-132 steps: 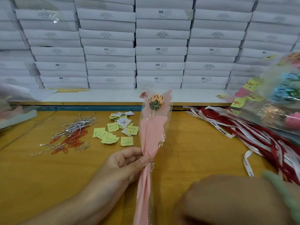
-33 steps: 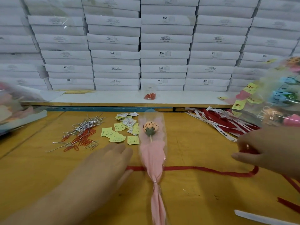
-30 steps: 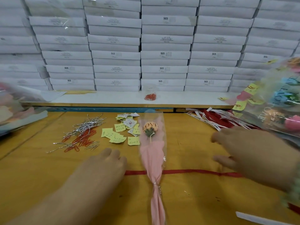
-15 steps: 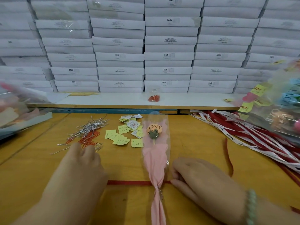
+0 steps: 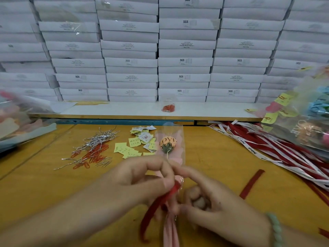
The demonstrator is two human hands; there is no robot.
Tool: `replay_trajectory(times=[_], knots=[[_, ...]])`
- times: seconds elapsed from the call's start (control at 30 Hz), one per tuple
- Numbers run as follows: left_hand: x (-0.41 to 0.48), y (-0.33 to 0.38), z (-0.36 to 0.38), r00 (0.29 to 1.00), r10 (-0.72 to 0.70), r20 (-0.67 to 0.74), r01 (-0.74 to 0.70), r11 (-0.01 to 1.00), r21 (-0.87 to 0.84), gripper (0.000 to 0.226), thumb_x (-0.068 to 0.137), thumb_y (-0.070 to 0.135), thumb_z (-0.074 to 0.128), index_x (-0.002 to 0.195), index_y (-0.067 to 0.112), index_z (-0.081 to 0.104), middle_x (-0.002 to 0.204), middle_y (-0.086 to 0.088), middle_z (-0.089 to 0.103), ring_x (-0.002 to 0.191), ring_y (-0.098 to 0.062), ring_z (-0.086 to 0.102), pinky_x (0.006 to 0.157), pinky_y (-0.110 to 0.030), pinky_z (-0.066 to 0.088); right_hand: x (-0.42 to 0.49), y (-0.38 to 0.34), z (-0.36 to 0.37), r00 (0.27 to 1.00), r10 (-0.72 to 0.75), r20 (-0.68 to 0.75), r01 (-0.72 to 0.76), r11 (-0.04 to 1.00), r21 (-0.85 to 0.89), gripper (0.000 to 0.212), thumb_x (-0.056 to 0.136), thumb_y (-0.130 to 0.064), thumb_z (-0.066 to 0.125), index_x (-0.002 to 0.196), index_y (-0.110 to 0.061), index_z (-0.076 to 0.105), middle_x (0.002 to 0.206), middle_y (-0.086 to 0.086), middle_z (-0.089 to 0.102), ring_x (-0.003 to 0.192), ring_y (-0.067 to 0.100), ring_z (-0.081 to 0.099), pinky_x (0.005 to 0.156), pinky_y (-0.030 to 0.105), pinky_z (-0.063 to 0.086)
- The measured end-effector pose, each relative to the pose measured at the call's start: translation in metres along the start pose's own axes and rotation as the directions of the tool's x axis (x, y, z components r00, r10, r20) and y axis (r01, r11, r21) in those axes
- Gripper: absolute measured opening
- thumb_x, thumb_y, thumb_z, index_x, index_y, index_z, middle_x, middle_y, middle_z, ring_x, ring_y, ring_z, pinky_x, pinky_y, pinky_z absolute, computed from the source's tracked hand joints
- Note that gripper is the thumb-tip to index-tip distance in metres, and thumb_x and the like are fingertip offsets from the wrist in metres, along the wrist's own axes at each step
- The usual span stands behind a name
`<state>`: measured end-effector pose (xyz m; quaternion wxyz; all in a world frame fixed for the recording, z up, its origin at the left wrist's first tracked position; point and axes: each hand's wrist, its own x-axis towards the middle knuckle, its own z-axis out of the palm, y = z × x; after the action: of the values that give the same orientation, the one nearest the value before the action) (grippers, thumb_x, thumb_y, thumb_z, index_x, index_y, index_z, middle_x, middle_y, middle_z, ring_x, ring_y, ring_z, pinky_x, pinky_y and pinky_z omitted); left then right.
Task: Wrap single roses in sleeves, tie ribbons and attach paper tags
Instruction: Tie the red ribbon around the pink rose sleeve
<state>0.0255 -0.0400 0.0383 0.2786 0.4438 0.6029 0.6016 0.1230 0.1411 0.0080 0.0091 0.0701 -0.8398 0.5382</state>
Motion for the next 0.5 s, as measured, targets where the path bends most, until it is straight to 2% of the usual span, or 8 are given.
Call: replay_trajectory(times=[0.07, 0.13, 0.2, 0.3, 0.37, 0.43, 0.5], knots=[[0.007, -0.004, -0.003, 0.997, -0.002, 0.082, 0.02, 0.975, -0.22, 0.014, 0.078, 0.031, 0.073, 0.076, 0.017, 0.07, 0.114, -0.014, 0.069, 0.09, -0.021, 0.069, 0.07, -0.025, 0.054, 0.001, 0.003, 0.002, 0.998, 0.008, 0.055, -0.013, 0.996, 0.09, 0.042, 0.09, -0.018, 0.065, 0.127, -0.035, 0.052, 0.067, 0.013, 0.058, 0.057, 0.011, 0.051, 0.056, 0.017, 0.037], [0.012, -0.015, -0.005, 1.0, 0.012, 0.027, -0.002, 0.931, -0.366, 0.025, 0.078, 0.03, 0.077, 0.089, 0.008, 0.073, 0.115, -0.02, 0.068, 0.098, -0.025, 0.069, 0.074, -0.028, 0.056, 0.003, 0.005, 0.003, 0.998, 0.009, 0.067, -0.019, 0.988, 0.152, 0.018, 0.091, -0.018, 0.064, 0.108, -0.014, 0.064, 0.06, 0.002, 0.058, 0.053, 0.009, 0.049, 0.052, 0.017, 0.034], [0.017, -0.03, -0.008, 0.997, -0.004, -0.072, -0.029, 0.891, -0.454, 0.04, 0.075, 0.03, 0.08, 0.103, 0.003, 0.072, 0.116, -0.021, 0.067, 0.089, -0.026, 0.069, 0.066, -0.028, 0.056, 0.004, 0.006, 0.001, 0.998, 0.021, 0.056, -0.034, 0.973, 0.229, 0.011, 0.092, -0.021, 0.061, 0.093, -0.012, 0.068, 0.057, -0.003, 0.057, 0.05, 0.009, 0.044, 0.049, 0.016, 0.03], [0.021, -0.048, -0.012, 0.98, -0.077, -0.185, -0.009, 0.906, -0.423, 0.037, 0.074, 0.025, 0.069, 0.107, 0.007, 0.072, 0.103, -0.017, 0.071, 0.061, -0.017, 0.061, 0.047, -0.021, 0.047, 0.007, 0.008, -0.001, 1.0, 0.023, 0.009, -0.024, 0.929, 0.37, 0.017, 0.092, -0.025, 0.057, 0.091, -0.014, 0.069, 0.054, -0.003, 0.055, 0.039, 0.003, 0.036, 0.041, 0.011, 0.027], [0.02, -0.057, -0.012, 0.984, -0.13, -0.124, 0.067, 0.907, -0.417, 0.035, 0.079, 0.022, 0.063, 0.111, 0.008, 0.07, 0.102, -0.019, 0.071, 0.052, -0.016, 0.058, 0.043, -0.02, 0.045, 0.009, 0.01, -0.001, 0.999, 0.034, -0.032, -0.017, 0.898, 0.441, 0.019, 0.089, -0.029, 0.056, 0.088, -0.017, 0.07, 0.053, -0.002, 0.054, 0.035, 0.002, 0.034, 0.036, 0.012, 0.024], [0.019, -0.06, -0.012, 0.988, -0.149, -0.03, 0.127, 0.918, -0.375, 0.032, 0.085, 0.022, 0.063, 0.114, 0.01, 0.069, 0.084, -0.021, 0.068, 0.049, -0.017, 0.059, 0.043, -0.02, 0.046, 0.011, 0.012, -0.001, 0.997, 0.047, -0.069, -0.004, 0.857, 0.515, 0.019, 0.086, -0.029, 0.056, 0.087, -0.017, 0.071, 0.053, 0.0, 0.054, 0.033, 0.002, 0.034, 0.032, 0.013, 0.02], [0.017, -0.058, -0.014, 0.989, -0.136, 0.066, 0.149, 0.94, -0.306, 0.028, 0.089, 0.025, 0.065, 0.114, 0.015, 0.069, 0.079, -0.017, 0.067, 0.051, -0.016, 0.062, 0.046, -0.02, 0.048, 0.011, 0.013, -0.002, 0.995, 0.035, -0.09, 0.025, 0.809, 0.588, 0.018, 0.086, -0.026, 0.055, 0.087, -0.016, 0.07, 0.053, 0.001, 0.054, 0.032, 0.002, 0.035, 0.03, 0.013, 0.02]])
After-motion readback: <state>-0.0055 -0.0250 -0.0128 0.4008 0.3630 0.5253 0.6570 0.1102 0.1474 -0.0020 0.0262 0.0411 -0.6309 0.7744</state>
